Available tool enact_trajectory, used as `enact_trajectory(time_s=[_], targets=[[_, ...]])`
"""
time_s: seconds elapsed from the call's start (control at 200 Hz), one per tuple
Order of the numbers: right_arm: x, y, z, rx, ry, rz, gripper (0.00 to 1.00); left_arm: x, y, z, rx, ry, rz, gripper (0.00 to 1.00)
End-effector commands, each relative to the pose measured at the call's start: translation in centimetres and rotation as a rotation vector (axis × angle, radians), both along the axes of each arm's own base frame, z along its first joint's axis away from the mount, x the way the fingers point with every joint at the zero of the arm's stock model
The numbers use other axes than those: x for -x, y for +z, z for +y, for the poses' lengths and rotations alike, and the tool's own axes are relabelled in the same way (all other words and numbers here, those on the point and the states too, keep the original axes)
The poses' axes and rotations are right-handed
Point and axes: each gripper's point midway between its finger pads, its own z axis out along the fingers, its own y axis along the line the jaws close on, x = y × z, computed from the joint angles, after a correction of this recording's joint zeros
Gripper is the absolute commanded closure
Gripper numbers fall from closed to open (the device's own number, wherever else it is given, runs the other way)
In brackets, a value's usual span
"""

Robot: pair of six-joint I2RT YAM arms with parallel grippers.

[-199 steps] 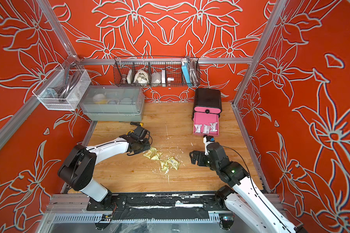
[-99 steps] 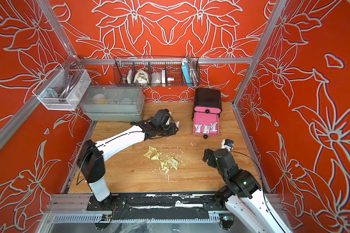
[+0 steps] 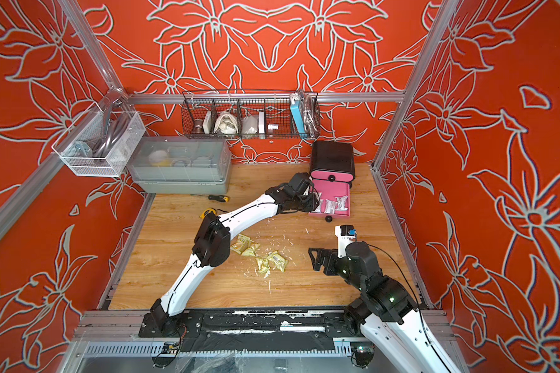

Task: Place the cookies into the drawer by color
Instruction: Place the cookie in the drawer.

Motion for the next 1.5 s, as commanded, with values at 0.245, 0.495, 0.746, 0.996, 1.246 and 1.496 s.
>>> enact_trajectory(time_s=[0.245,0.495,0.746,0.996,1.246,1.496], targets=[[1.0,0.8,-1.0,0.025,0.009,-0.047,0.00,-4.4,1.5,-1.9,0.000,0.018,-0.230,0.62],[2.0,1.0,-1.9,0.019,-0.008,-0.060,0.00,-6.3,1.5,-2.8,0.020,0.027,-0.338,0.49],[2.2,1.5,-2.2,0.020,-0.014,-0.063,0.00,-6.1,4.0,-2.7,0.049,0.025,-0.367,0.25],[1.6,1.8,-1.8,0.042,-0.010,-0.039,0.00,-2.2,14.0,-0.6,0.159,-0.011,-0.414,0.23],[-1.1,2.7,2.1,-0.033,0.069,-0.024,0.00,5.6,21.0,7.1,0.160,-0.049,-0.548,0.17],[-5.1,3.6,6.2,-0.158,0.094,-0.010,0.00,14.6,19.8,17.7,0.046,-0.040,-0.582,0.09]])
